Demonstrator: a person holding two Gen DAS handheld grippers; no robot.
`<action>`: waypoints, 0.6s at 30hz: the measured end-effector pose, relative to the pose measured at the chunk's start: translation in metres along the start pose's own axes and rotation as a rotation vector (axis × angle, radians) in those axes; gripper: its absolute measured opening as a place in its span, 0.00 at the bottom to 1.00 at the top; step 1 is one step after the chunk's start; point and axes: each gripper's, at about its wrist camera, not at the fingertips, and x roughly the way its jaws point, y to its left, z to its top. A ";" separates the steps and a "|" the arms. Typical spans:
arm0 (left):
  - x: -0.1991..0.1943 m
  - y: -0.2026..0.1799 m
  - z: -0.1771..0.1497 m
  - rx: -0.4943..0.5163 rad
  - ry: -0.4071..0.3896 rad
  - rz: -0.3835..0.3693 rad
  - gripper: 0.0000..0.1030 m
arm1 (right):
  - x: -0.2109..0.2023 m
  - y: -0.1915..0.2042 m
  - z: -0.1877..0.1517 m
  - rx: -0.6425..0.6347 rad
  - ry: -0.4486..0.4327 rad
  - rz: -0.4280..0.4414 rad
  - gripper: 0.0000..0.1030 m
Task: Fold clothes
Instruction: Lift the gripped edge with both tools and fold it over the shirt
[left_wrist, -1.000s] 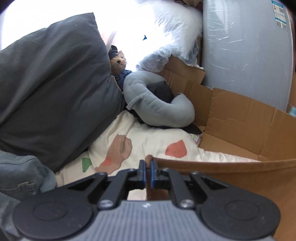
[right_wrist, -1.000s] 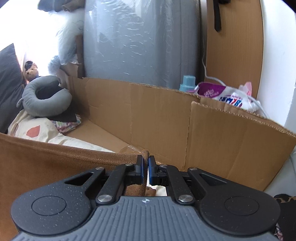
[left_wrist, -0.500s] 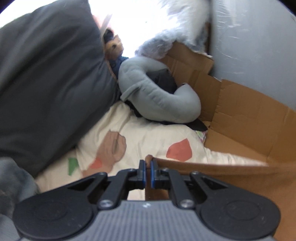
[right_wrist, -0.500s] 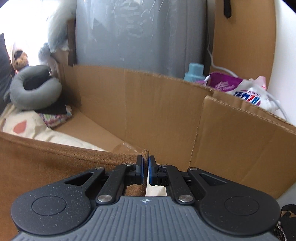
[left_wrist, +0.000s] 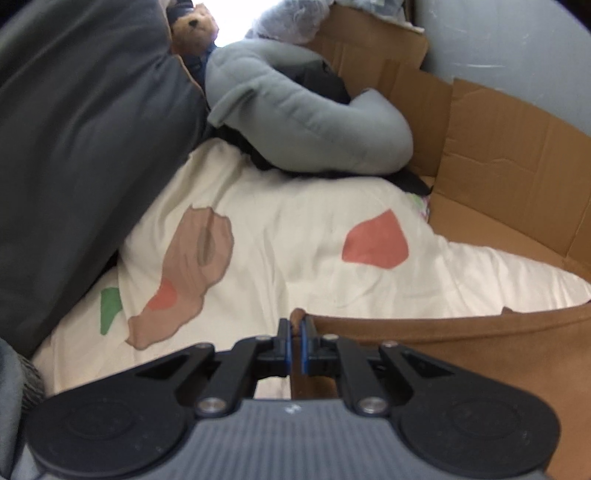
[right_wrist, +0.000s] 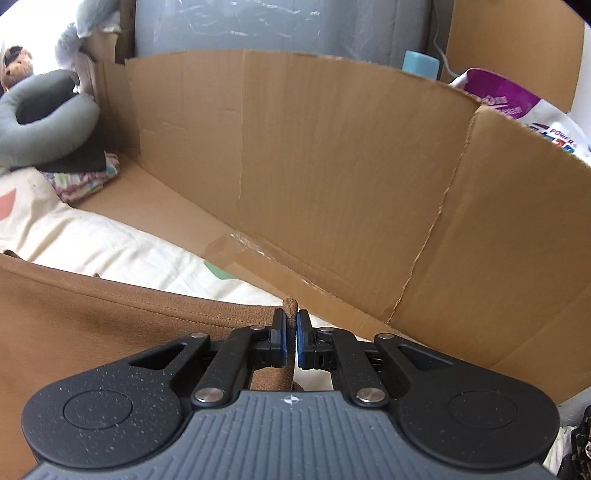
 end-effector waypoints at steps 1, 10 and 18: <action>0.001 -0.001 0.000 0.005 0.001 0.001 0.05 | 0.001 0.000 0.000 0.001 0.002 -0.002 0.04; -0.013 -0.004 0.015 0.002 -0.036 -0.011 0.05 | -0.006 0.001 0.005 -0.005 -0.031 -0.022 0.03; 0.006 -0.007 0.019 0.025 -0.001 0.005 0.05 | 0.013 0.005 0.012 -0.010 0.003 -0.034 0.03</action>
